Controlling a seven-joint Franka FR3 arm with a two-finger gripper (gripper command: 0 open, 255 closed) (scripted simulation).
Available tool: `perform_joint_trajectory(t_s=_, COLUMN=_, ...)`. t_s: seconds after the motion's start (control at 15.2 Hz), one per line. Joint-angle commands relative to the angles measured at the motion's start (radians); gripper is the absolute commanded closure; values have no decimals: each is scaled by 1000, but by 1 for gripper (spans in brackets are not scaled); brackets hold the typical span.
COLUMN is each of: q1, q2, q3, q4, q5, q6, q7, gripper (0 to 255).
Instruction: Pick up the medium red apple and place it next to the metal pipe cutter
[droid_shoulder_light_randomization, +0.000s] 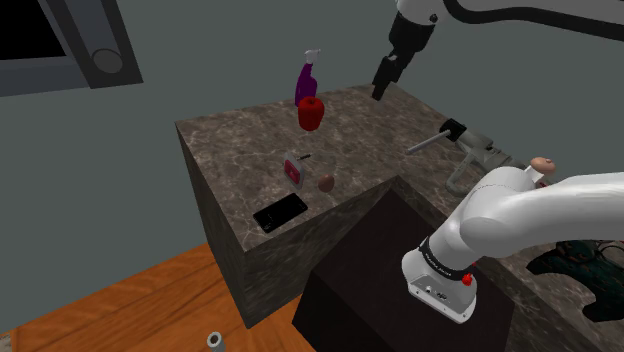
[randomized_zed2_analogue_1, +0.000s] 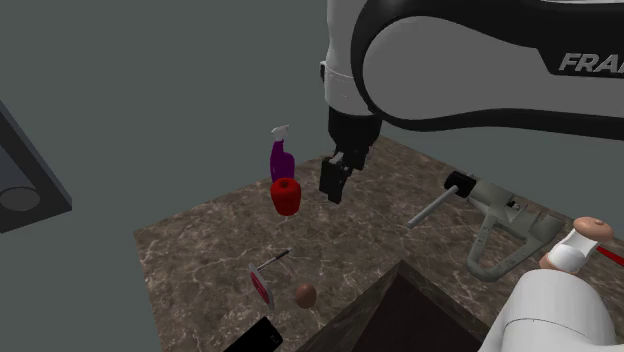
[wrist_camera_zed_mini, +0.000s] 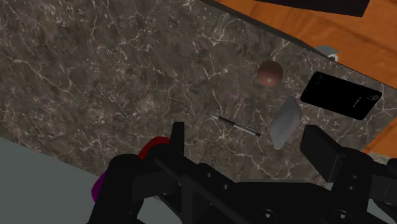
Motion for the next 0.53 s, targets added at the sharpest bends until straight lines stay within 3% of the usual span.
perform_joint_trajectory(t_s=0.0, q1=0, q2=0, q3=0, q4=0, q5=0, q6=0, q7=0, gripper=0)
perform_joint_trajectory(t_s=0.46, q1=-14, q2=231, q3=-90, q4=64, q5=-21, q6=165, q7=-113, gripper=0)
